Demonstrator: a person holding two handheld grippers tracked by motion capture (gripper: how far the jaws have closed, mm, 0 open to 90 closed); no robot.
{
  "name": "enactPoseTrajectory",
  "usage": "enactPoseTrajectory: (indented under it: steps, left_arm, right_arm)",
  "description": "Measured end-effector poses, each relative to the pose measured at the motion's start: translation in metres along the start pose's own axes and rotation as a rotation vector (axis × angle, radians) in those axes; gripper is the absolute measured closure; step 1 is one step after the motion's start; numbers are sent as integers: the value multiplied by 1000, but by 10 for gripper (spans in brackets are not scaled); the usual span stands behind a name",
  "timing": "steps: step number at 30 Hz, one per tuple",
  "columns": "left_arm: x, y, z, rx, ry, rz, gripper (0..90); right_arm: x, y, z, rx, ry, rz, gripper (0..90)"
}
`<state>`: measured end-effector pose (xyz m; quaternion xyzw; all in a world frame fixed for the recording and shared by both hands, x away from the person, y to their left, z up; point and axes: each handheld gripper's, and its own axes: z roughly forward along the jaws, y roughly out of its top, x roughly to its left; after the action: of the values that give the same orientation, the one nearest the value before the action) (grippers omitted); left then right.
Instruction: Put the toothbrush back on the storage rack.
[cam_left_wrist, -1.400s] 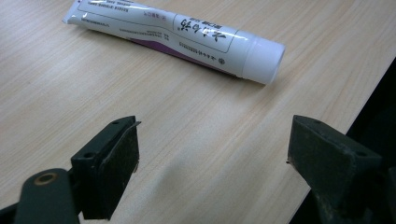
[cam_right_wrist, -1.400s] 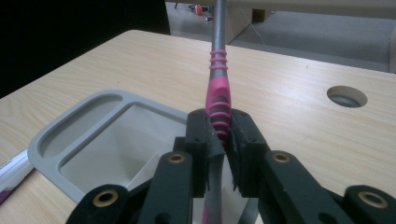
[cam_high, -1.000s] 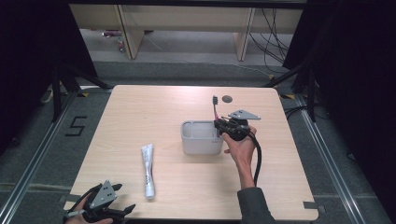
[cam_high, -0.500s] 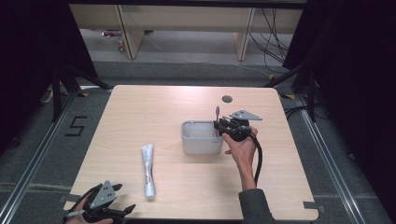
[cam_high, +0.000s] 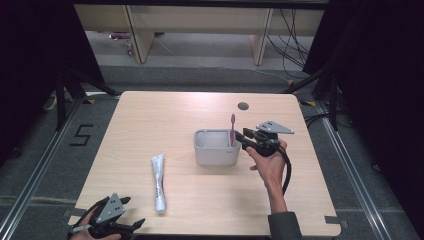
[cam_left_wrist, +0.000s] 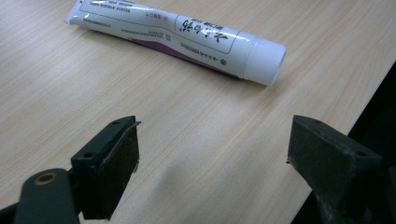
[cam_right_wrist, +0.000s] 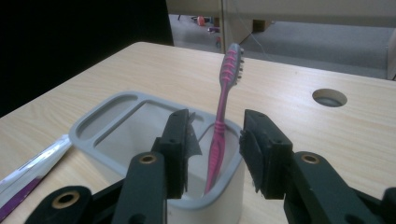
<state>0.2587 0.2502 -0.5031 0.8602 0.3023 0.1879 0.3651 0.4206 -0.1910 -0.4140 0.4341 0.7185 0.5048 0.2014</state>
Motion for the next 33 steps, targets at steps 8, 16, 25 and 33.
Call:
enactPoseTrajectory:
  steps: [8,16,25,33]
  left_arm:
    - [2,0,-2,18,4,14,159]
    - [0,0,0,1,0,-1,159]
    - [1,1,-2,15,-8,14,159]
    - [0,1,-1,-2,-3,6,159]
  right_arm:
    - [3,-8,-18,26,-11,9,557]
    - [3,-23,-40,45,-11,-26,526]
    - [3,-35,-56,58,-7,-11,518]
    - [5,-47,-63,70,-3,3,487]
